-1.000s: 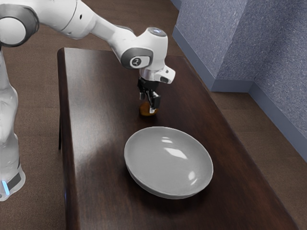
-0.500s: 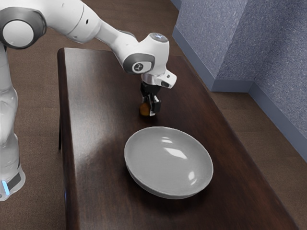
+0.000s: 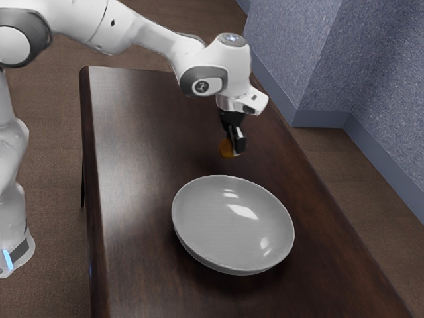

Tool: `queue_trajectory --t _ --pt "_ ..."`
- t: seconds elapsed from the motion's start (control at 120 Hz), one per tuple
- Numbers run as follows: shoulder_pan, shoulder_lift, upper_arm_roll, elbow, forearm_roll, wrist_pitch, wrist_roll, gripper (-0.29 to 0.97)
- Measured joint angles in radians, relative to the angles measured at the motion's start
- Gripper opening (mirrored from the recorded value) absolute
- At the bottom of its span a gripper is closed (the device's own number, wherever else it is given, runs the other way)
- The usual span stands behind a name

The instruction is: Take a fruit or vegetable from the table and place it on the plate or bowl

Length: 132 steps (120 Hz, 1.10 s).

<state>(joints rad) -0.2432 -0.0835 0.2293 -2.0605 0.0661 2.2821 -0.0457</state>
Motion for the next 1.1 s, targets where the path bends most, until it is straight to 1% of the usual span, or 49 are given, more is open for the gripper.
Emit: queue_trajectory --t 0.075,0.125,0.217,0.342,0.392,0.583,0.708,0.792,0.867,1.025,1.1 --pt "-0.101 -0.008 -0.001 0.016 -0.001 0.001 -0.018 0.29" --pt "-0.151 -0.016 -0.001 0.018 -0.001 0.001 -0.033 0.30" --pt "-0.192 -0.035 -0.001 0.018 -0.002 0.000 -0.063 0.34" --pt "-0.268 -0.036 -0.001 0.006 -0.005 -0.002 -0.113 0.34" --pt "-0.285 -0.038 -0.001 -0.005 -0.006 -0.002 -0.134 0.34" --pt "-0.325 -0.033 -0.013 -0.011 -0.006 -0.004 -0.212 0.34" --pt "-0.328 -0.035 -0.015 -0.012 -0.008 -0.005 -0.255 0.34" --pt "-0.326 -0.036 -0.016 -0.013 -0.015 -0.006 -0.282 0.48" --pt "-0.322 -0.036 -0.015 -0.014 -0.021 -0.008 -0.308 0.56" --pt "-0.309 -0.040 -0.011 -0.005 -0.025 -0.010 -0.357 0.64" --pt "-0.260 -0.048 -0.008 0.057 -0.038 -0.022 -0.389 0.66"
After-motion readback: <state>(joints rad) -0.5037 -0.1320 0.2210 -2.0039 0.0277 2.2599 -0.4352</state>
